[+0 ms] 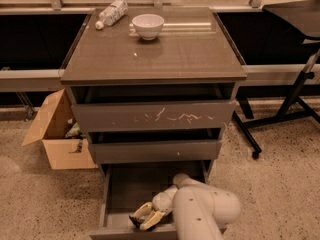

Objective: Pick rxbar chocolate from bottom drawer and place on counter

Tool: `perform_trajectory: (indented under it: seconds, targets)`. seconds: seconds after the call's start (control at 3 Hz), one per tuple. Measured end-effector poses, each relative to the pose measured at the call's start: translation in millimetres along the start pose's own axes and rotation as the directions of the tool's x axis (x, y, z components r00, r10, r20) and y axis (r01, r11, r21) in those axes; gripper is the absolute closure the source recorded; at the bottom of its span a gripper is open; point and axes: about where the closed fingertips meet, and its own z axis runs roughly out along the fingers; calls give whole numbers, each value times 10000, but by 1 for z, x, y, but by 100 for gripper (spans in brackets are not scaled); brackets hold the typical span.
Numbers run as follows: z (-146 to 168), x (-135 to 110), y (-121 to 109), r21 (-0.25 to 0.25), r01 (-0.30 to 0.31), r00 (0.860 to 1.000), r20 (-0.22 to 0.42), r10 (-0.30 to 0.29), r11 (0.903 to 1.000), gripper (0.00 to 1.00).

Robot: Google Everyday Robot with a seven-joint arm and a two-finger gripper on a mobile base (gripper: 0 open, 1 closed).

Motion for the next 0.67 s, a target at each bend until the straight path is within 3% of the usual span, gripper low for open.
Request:
perform_trajectory:
  seconds: [0.33,0.67]
  targets:
    - [23,45,-26,-437,-2290,9724,-558,2265,9724,100]
    - [23,42,-24,-437,-2290,9724,-558,2265,9724,100]
